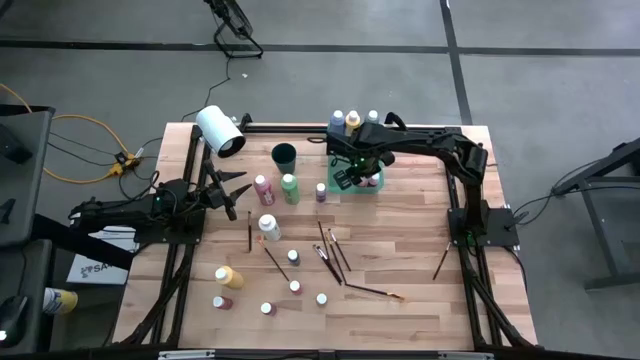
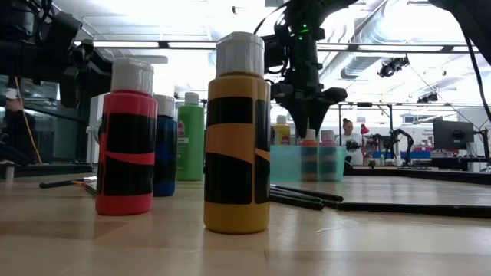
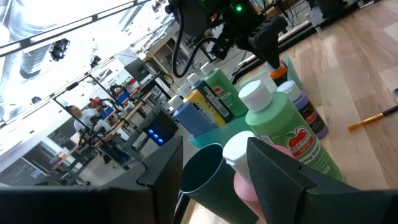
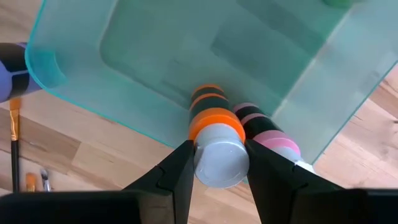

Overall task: Pick & Place Paint Supplies
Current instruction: Put the orange small paint bottle into the green bin, then put the purple small paint bottle into the green bin

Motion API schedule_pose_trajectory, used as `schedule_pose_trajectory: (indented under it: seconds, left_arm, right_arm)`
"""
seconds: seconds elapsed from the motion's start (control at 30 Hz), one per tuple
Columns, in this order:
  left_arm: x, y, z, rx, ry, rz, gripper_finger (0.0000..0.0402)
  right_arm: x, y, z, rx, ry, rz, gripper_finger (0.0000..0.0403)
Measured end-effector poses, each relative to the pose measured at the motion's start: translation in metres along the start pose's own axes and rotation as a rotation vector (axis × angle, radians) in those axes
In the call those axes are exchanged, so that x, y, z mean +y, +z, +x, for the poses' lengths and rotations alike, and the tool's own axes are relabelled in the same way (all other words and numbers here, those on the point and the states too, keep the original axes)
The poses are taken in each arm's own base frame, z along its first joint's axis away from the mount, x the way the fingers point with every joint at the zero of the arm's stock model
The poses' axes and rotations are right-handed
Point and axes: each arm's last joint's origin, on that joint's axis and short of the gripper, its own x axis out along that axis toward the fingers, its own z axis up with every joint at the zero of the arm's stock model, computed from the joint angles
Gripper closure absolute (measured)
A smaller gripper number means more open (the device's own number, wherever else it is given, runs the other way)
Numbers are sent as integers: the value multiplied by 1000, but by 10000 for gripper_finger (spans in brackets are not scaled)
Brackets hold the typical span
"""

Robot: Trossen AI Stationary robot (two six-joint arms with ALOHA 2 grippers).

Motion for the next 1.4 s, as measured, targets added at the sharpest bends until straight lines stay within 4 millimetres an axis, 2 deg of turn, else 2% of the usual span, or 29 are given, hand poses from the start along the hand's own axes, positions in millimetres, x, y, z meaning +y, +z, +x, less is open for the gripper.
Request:
schedule_pose_trajectory:
  seconds: [0.2, 0.37, 0.5, 0.63, 0.8, 0.93, 1.03, 1.27, 1.4]
  left_arm:
    - [0, 0, 0, 0, 0, 0, 229]
    - [0, 0, 0, 0, 0, 0, 229]
    - [0, 0, 0, 0, 0, 0, 229]
    - [0, 0, 0, 0, 1, 0, 229]
    - [0, 0, 0, 0, 0, 0, 229]
    - [0, 0, 0, 0, 0, 0, 229]
    - [0, 0, 0, 0, 0, 0, 229]
    - [0, 0, 0, 0, 0, 0, 229]
    - [0, 0, 0, 0, 0, 0, 229]
  right_arm:
    - [-1, -1, 0, 4, -18, 7, 266]
    - [-2, -2, -1, 1, -19, 17, 222]
    - [-4, -3, -9, -21, -6, 20, 185]
    - [-8, -7, -23, -48, 14, 27, 163]
    - [-9, -19, -50, -132, 89, 28, 159]
    - [7, -30, -73, -292, 201, -115, 159]
    - [26, -34, -77, -387, 266, -244, 159]
    - [61, -34, -57, -424, 336, -394, 159]
    - [72, -31, -45, -494, 262, -510, 159]
